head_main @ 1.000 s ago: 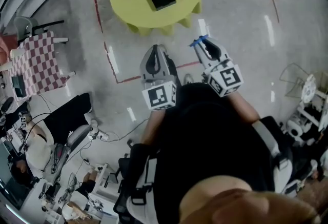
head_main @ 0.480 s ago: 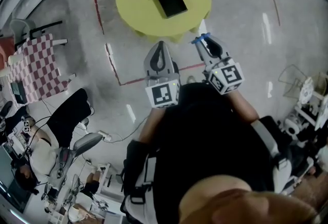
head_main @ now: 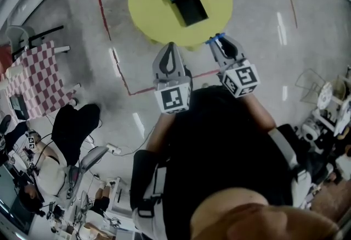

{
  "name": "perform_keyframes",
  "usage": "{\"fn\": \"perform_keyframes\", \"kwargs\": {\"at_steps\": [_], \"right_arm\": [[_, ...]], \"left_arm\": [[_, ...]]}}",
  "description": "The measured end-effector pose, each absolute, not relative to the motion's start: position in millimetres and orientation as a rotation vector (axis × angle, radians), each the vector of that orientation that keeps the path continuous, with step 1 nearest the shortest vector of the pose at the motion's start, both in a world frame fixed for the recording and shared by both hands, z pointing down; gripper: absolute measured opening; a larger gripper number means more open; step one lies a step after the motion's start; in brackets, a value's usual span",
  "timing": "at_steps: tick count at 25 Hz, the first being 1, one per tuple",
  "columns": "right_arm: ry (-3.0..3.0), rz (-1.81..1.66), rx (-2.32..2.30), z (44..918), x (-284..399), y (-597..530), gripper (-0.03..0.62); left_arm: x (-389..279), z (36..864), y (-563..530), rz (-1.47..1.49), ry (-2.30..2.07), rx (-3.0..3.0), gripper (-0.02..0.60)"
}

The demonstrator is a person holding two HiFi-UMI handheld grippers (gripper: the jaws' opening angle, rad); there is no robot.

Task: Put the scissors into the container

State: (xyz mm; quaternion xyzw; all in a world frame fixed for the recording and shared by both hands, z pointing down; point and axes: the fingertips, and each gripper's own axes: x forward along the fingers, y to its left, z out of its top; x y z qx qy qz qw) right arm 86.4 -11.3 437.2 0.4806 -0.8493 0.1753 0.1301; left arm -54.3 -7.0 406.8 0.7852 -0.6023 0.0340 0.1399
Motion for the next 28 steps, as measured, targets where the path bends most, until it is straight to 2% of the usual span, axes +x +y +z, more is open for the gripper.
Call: {"fn": "perform_keyframes", "kwargs": {"at_steps": [28], "right_arm": [[-2.399,0.532,1.401,467,74,-115,0.083]], "left_arm": [[-72,410,-93,0.07,-1.717,2.266,-0.002]]}}
